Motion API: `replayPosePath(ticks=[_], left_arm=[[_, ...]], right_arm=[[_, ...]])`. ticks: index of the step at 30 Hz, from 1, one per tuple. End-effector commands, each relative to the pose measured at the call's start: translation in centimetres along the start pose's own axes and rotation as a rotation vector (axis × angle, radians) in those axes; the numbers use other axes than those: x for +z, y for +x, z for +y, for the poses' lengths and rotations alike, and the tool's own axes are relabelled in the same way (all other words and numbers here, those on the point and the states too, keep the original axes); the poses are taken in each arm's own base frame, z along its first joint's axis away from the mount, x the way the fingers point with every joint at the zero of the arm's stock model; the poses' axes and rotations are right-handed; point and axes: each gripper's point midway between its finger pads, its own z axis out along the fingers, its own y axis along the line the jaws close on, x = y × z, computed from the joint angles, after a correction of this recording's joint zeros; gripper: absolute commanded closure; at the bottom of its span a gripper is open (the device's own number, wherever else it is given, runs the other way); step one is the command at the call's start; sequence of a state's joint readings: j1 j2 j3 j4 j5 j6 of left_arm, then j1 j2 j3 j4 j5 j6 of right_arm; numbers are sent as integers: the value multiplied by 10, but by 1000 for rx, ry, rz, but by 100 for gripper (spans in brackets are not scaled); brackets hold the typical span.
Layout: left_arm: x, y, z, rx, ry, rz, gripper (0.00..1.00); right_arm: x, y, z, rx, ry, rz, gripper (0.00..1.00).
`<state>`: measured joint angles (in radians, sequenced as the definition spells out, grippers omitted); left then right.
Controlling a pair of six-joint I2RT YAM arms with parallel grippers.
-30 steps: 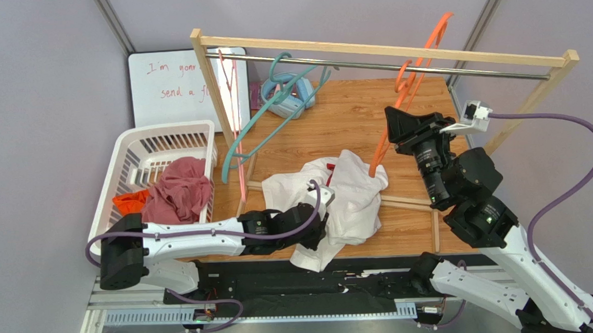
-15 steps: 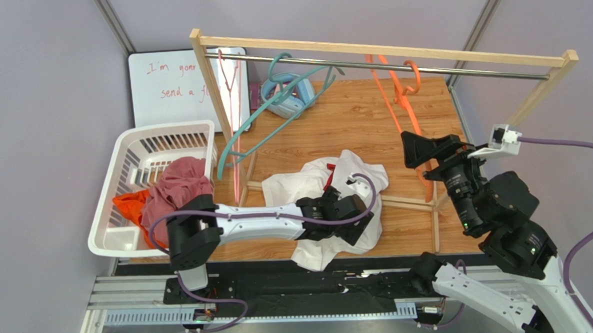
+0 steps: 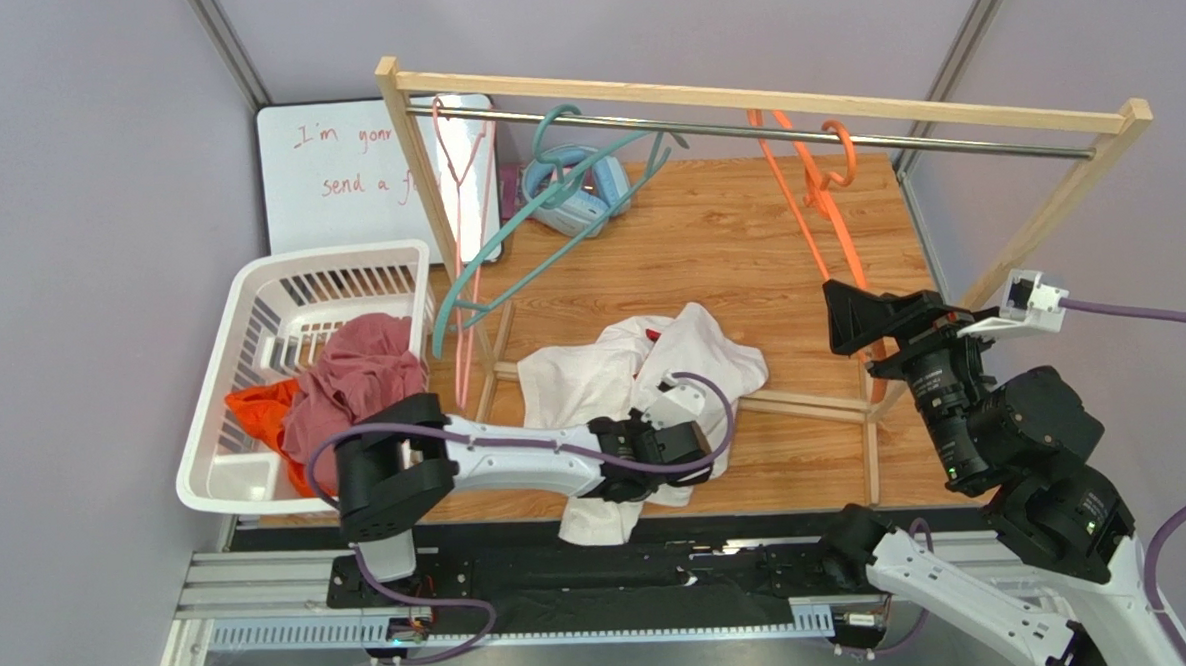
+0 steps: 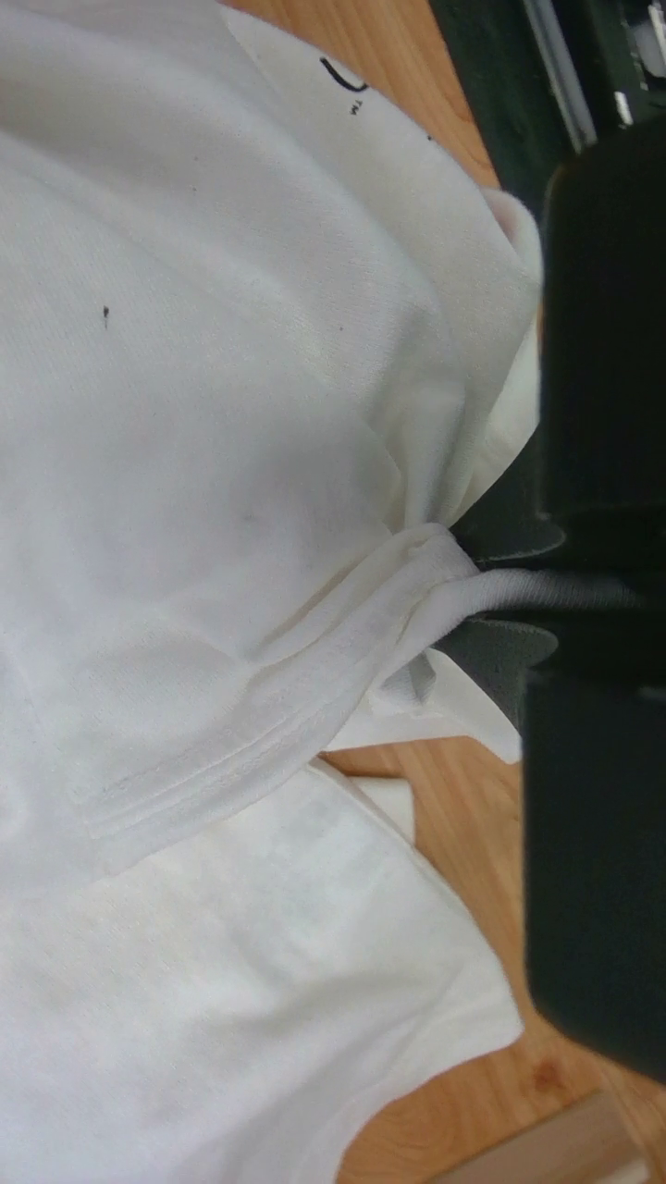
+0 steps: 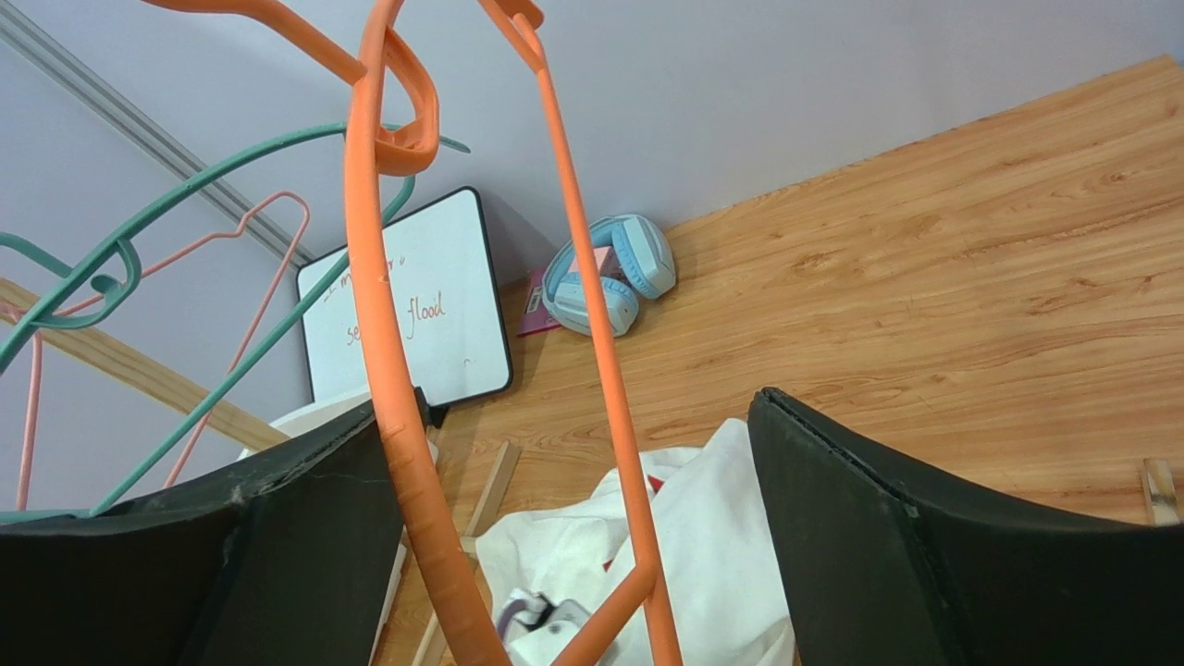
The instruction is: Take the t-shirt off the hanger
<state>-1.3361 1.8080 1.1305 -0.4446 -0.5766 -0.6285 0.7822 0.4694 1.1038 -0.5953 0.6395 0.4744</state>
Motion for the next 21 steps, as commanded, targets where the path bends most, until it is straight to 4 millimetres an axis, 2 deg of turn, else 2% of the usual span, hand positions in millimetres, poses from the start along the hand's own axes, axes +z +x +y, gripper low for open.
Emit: replayPosePath(ticks=[1,7,13,18,21], left_arm=[[-44,5,37,-114,-12,-45,100],[-87,24,81,-279,15,-91,100],[-114,46,120,-388,16,-120,100],[-133,50,131,-407,119,-191,100],[-151,46,138,-407,203,-258,100]], right_arm=[[-4,-4,-8,-7,26,-23,8],[-6,-7,-11,-8,28,-32,0],[-13,-11,-5,-1,-17,-18,0],[-23,-11,11,9,-114,27,0],[-33,-16,26,30,-201,48,0]])
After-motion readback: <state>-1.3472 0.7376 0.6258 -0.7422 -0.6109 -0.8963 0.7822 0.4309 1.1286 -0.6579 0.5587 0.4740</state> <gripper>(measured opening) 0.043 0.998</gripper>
